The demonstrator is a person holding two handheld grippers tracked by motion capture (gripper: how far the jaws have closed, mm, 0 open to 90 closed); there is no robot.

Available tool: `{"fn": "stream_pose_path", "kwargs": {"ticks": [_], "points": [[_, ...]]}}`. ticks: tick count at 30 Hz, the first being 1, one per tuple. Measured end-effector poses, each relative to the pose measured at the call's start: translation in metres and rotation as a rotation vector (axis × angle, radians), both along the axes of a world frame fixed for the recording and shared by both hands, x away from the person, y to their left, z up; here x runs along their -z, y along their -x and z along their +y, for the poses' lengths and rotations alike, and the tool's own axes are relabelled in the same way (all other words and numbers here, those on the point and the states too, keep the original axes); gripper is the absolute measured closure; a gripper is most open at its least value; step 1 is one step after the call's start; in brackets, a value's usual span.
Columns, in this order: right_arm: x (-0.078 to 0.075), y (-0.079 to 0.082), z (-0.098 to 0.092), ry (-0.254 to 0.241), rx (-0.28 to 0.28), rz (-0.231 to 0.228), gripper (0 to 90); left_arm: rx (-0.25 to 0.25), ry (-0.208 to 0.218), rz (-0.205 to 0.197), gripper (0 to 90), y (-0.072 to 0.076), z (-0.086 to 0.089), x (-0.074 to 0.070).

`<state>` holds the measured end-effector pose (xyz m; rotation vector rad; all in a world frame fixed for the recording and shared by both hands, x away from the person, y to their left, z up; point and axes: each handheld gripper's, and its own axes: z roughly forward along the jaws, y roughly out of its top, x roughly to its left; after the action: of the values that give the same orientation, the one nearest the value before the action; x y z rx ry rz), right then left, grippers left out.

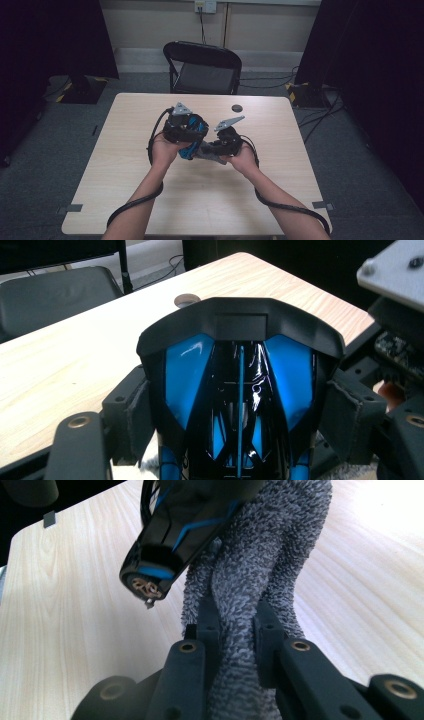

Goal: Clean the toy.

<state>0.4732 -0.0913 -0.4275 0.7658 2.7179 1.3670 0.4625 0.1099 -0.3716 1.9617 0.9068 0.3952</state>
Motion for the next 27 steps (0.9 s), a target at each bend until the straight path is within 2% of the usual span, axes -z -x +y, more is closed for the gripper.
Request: {"fn": "stream_pose_path", "kwargs": {"ticks": [21,27], "points": [[0.02,0.013,0.016,0.029,-0.067,0.03,78.8,-0.021,0.011,-0.013,25.5,-0.003,0.004,-0.005],[0.026,0.017,0.018,0.066,-0.09,0.039,78.8,-0.02,0.001,-0.016,25.5,-0.003,0.006,-0.006]]}}
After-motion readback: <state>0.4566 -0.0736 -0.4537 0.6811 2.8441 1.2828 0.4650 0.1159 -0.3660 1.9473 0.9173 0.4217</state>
